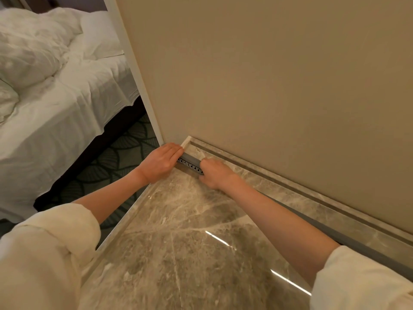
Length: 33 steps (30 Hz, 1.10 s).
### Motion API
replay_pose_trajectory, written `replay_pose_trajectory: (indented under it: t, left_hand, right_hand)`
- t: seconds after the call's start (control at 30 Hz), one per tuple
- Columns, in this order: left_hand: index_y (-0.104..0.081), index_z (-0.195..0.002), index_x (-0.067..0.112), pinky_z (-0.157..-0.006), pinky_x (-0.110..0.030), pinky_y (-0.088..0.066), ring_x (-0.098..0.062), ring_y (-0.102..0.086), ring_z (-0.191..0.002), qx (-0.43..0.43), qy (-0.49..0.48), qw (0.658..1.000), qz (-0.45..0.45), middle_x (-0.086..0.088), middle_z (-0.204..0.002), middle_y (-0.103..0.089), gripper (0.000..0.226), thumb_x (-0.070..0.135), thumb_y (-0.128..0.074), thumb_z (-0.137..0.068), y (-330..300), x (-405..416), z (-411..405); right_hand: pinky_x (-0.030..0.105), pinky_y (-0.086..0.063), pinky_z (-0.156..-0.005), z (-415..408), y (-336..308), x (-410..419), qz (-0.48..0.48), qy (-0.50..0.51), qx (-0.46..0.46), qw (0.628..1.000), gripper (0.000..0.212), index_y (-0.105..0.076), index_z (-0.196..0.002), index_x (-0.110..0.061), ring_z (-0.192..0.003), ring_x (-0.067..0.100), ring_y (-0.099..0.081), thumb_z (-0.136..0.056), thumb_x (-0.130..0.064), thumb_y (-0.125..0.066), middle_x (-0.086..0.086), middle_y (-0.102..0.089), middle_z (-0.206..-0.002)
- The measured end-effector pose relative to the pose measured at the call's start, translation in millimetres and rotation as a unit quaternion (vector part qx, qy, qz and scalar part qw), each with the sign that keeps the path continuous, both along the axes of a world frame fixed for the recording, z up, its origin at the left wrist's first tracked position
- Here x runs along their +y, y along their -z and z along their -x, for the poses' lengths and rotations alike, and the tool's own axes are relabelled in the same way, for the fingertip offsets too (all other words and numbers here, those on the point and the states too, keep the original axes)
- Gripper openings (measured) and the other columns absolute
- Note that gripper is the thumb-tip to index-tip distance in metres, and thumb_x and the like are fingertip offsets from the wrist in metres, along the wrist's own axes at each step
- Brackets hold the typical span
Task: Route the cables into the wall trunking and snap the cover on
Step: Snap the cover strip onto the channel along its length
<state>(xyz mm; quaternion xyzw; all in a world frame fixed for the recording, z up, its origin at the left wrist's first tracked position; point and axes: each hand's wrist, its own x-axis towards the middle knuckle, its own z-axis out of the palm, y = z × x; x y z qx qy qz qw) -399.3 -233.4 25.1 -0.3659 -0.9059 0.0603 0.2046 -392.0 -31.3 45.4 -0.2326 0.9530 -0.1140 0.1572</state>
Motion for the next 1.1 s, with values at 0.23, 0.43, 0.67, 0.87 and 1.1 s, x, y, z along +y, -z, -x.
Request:
replay_pose_trajectory:
  t: [0.23,0.43,0.67,0.87,1.1]
  left_hand:
    - [-0.067,-0.095,-0.007,-0.076,-0.038,-0.060,-0.031,-0.071,-0.078,-0.006,0.019,1.000,-0.012,-0.020,-0.087,-0.072,0.026,0.006,-0.046,-0.085,-1,-3,-5]
    - [-0.068,-0.094,-0.007,-0.076,-0.038,-0.060,-0.031,-0.071,-0.080,0.003,0.022,1.000,-0.018,-0.020,-0.089,-0.073,0.027,0.007,-0.047,-0.084,0,-4,-4]
    - [-0.069,-0.094,-0.007,-0.075,-0.039,-0.060,-0.031,-0.072,-0.081,0.005,0.033,0.999,0.005,-0.021,-0.089,-0.073,0.030,0.010,-0.047,-0.084,-4,-5,-4]
    - [-0.069,-0.095,-0.007,-0.075,-0.040,-0.061,-0.032,-0.072,-0.081,0.014,0.035,0.999,-0.009,-0.021,-0.090,-0.073,0.030,0.010,-0.047,-0.084,-2,-6,-5]
    - [-0.067,-0.102,-0.005,-0.080,-0.040,-0.058,-0.033,-0.070,-0.087,-0.055,-0.019,0.998,-0.035,-0.020,-0.095,-0.072,0.031,0.004,-0.070,-0.072,-4,-2,-9]
  right_hand:
    - [0.032,-0.036,-0.063,-2,0,-16,-0.019,0.025,-0.010,0.999,0.012,-0.047,-0.087,-0.013,-0.075,0.026,-0.052,-0.083,-0.015,-0.058,0.006,-0.054,-0.085]
    - [0.031,-0.039,-0.064,4,3,-35,0.032,0.097,-0.032,0.994,0.016,-0.055,-0.094,-0.012,-0.075,0.024,-0.053,-0.082,-0.021,-0.060,0.004,-0.058,-0.087]
    - [0.030,-0.039,-0.063,0,6,-38,0.032,0.099,-0.018,0.994,0.015,-0.059,-0.096,-0.007,-0.087,0.030,-0.063,-0.083,-0.013,-0.057,0.011,-0.066,-0.098]
    - [0.031,-0.040,-0.065,-2,8,-39,0.034,0.103,0.012,0.994,0.017,-0.060,-0.098,-0.006,-0.089,0.031,-0.064,-0.083,-0.013,-0.054,0.012,-0.066,-0.100]
    - [0.030,-0.039,-0.063,-6,11,-37,0.026,0.094,0.050,0.994,0.014,-0.060,-0.094,-0.008,-0.086,0.030,-0.065,-0.083,-0.016,-0.059,0.010,-0.066,-0.094]
